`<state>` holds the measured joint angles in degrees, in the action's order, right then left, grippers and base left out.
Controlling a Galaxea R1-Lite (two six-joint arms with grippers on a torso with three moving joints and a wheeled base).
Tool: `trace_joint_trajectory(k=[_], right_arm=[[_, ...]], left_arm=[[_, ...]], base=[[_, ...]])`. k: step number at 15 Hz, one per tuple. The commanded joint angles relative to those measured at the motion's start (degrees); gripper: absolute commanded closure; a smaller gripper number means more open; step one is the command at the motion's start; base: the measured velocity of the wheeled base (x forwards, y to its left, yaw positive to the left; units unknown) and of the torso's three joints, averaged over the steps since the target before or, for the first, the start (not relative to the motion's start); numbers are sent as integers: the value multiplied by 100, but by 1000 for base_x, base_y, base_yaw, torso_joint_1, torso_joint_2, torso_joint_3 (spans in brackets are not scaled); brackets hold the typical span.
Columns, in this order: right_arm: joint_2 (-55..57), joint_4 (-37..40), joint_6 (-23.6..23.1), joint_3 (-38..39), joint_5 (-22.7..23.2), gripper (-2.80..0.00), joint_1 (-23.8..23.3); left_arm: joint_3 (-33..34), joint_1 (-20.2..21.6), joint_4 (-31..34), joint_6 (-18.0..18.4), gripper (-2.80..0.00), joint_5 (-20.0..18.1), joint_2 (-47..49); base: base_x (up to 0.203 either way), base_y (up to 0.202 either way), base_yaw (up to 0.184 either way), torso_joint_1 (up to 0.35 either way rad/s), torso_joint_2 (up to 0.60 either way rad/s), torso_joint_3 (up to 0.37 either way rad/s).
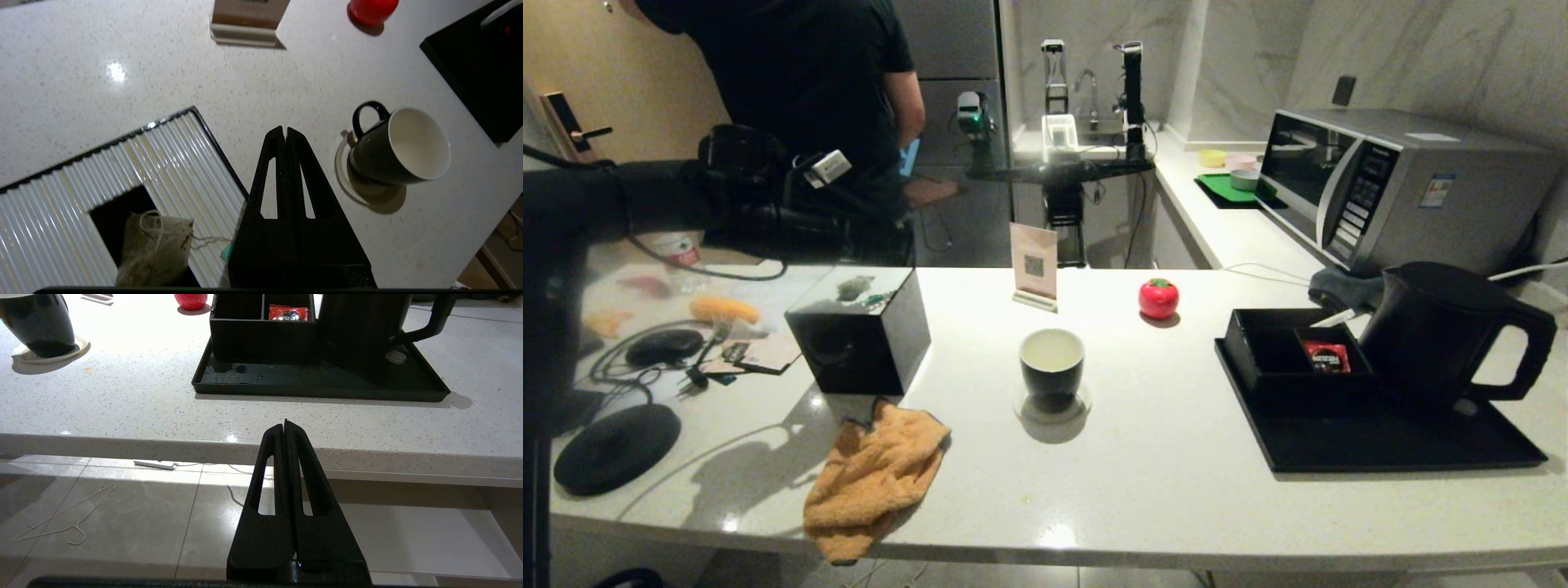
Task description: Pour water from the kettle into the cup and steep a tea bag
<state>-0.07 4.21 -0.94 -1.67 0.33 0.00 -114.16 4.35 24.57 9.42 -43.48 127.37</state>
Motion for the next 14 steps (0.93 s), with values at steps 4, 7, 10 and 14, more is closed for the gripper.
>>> trace_joint_trajectory(k=[4,7,10,14], right_arm=[[7,1,-3,0,2,0,0],[7,1,-3,0,2,0,0],[7,1,-3,0,2,0,0],[7,1,-3,0,2,0,0]], left_arm=[[0,81,825,558,0,338,-152],[-1,125,1151,732,0,461,-256],[-1,188,1199,836,0,656,-291],[-1,198,1208,842,0,690,-291]], base=[[0,0,0,0,0,0],[0,0,0,0,0,0],[0,0,0,0,0,0],[0,0,0,0,0,0]])
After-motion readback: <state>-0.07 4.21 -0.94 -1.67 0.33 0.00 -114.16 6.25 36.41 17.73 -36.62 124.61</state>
